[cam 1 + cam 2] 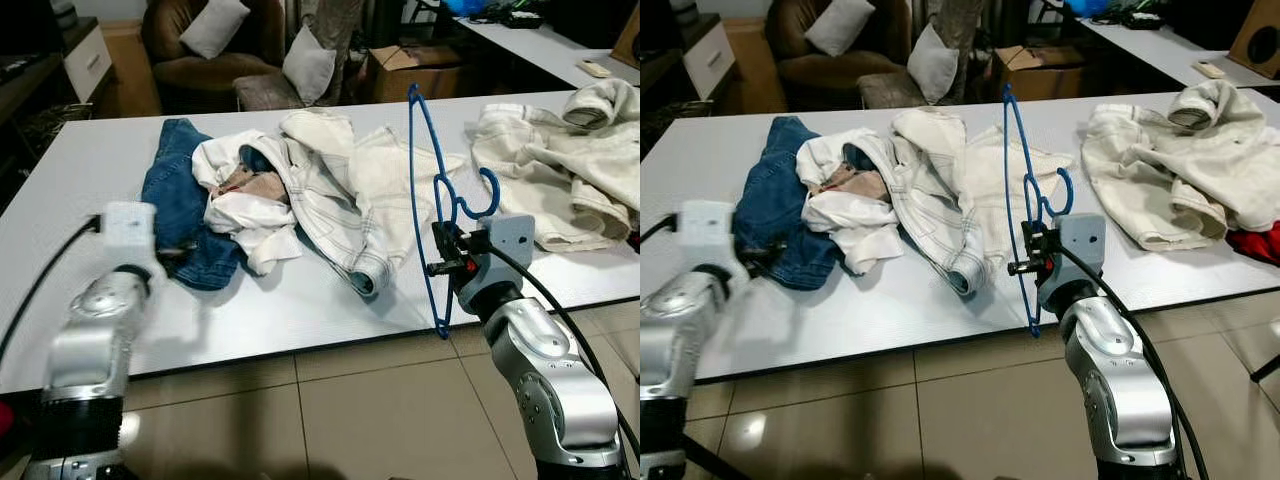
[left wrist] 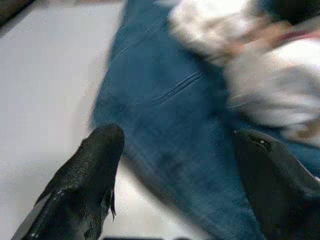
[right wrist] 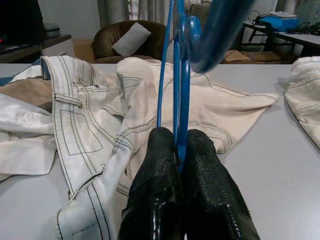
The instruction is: Hang hanger
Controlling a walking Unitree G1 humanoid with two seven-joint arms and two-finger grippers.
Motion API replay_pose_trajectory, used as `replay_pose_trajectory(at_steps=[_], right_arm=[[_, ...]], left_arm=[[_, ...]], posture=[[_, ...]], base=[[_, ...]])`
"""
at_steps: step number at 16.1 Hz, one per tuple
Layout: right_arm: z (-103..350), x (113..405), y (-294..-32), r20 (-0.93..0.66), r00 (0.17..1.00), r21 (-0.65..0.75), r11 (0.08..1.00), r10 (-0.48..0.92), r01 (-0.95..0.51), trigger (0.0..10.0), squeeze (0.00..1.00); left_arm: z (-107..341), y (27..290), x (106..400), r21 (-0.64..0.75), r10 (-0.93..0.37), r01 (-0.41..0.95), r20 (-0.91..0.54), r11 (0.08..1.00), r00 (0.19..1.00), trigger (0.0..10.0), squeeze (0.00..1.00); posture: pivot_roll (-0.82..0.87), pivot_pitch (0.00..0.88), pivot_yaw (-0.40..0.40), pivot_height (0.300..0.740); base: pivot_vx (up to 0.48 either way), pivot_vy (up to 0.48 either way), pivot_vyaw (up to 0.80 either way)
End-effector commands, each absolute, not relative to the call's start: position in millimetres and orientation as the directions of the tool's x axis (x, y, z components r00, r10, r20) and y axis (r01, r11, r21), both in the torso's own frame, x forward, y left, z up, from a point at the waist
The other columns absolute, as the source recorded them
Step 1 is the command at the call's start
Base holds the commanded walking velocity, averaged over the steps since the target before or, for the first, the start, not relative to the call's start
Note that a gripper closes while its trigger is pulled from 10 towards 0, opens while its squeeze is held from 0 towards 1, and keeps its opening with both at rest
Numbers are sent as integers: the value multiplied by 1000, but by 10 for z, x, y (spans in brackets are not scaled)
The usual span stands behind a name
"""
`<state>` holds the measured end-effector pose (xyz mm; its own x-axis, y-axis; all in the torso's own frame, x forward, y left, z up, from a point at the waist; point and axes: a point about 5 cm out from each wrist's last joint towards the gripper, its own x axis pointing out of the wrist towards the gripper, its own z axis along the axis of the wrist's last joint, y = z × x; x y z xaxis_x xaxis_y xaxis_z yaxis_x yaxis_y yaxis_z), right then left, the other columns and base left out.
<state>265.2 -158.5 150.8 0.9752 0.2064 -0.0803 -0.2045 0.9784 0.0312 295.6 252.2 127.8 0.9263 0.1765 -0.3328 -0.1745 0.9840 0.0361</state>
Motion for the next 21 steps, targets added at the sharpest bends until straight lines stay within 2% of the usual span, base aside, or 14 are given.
replay_pose_trajectory(at_steps=[1, 3, 6, 8, 10, 13, 17, 21], right_arm=[[1521, 2659, -1590, -75, 974, 25, 977, 213, -211, 10000, 0], [1499, 2664, -1564, -84, 971, 28, 974, 225, -223, 10000, 0], [1489, 2660, -1552, -89, 968, 30, 972, 234, -232, 10000, 0], [1490, 2664, -1540, -88, 968, 32, 971, 237, -235, 10000, 0], [1488, 2669, -1534, -86, 967, 33, 971, 239, -237, 10000, 0], [1481, 2665, -1521, -87, 966, 32, 970, 243, -241, 10000, 0], [1463, 2667, -1502, -94, 962, 18, 967, 256, -255, 10000, 0], [1472, 2662, -1504, -90, 962, 12, 966, 259, -259, 10000, 0]], left_arm=[[1185, 2616, 2915, -55, 231, -274, -397, 960, 888, 10000, 0], [1066, 2407, 2894, -342, 59, -231, -444, 911, 894, 10000, 0], [931, 2279, 2850, -511, 15, -296, -484, 807, 875, 10000, 0], [902, 2238, 2838, -572, -13, -312, -493, 758, 870, 10000, 0], [946, 2222, 2873, -622, -3, -304, -442, 722, 897, 0, 0], [958, 2194, 2873, -631, -20, -293, -439, 718, 898, 0, 0], [960, 2116, 2892, -716, -69, -284, -420, 638, 905, 0, 0], [991, 2073, 2889, -735, -88, -265, -403, 624, 911, 0, 0]], posture=[[-53, 0, 14, 740], [-51, 0, 13, 740], [-51, 0, 14, 740], [-47, 0, 18, 740], [-44, 0, 19, 740], [-48, 0, 25, 740], [-51, 0, 33, 740], [-47, 0, 19, 740]], base=[[0, 0, 0], [0, 0, 0], [0, 0, 0], [0, 0, 0], [0, 0, 0], [0, 0, 0], [0, 0, 0], [0, 0, 0]])
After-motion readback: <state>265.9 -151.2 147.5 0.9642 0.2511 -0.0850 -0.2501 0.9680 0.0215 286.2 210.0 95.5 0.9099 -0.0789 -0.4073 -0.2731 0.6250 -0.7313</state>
